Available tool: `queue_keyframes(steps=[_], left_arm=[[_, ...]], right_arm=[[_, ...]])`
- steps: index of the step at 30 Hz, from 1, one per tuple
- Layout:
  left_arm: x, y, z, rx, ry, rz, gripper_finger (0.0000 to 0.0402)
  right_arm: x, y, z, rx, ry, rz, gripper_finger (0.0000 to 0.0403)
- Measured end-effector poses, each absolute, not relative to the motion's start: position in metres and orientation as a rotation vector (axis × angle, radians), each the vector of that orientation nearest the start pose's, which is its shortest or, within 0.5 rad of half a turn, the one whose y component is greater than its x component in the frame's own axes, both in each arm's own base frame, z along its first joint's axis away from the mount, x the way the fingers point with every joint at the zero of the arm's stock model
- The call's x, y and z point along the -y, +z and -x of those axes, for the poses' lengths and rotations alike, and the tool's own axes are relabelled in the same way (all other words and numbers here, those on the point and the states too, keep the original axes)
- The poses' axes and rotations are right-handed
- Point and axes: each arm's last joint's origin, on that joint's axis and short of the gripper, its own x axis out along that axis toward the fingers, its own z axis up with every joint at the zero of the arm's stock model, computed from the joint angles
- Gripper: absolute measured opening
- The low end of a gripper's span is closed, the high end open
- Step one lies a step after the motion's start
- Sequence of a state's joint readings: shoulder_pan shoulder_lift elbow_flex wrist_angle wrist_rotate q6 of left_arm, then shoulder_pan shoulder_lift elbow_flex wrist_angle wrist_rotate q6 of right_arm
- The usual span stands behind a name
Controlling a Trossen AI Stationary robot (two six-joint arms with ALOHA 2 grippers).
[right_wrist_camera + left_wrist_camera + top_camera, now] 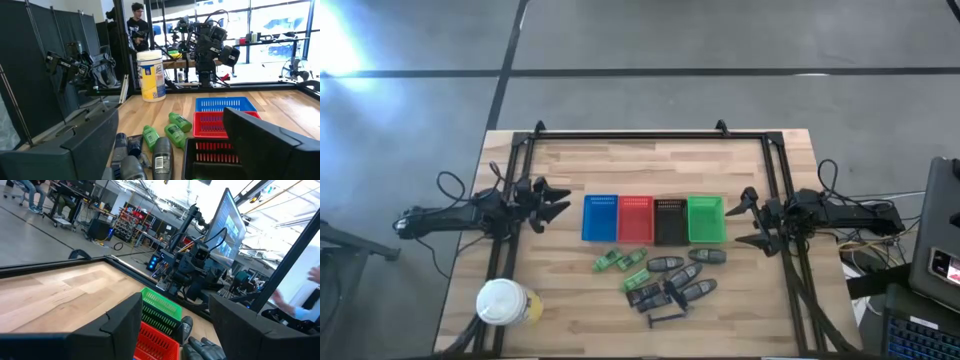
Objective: Pick & Place Travel size toiletries
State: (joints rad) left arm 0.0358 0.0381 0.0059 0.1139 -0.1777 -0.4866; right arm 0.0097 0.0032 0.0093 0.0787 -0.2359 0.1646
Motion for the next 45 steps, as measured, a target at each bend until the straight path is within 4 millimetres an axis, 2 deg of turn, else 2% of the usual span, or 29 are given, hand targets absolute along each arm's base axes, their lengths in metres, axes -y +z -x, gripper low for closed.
queue_keyframes(steps=[6,45], left_arm=[[-0.0086,0.1735,-0.0987,0.132,0.189,0.49,0.0234],[-0.0087,0.1735,-0.0987,0.132,0.189,0.49,0.0234]], right_arm=[[-0.0077,0.174,-0.0961,0.064,0.252,-0.154,0.0353],[-0.0077,0.174,-0.0961,0.064,0.251,-0.154,0.0246]])
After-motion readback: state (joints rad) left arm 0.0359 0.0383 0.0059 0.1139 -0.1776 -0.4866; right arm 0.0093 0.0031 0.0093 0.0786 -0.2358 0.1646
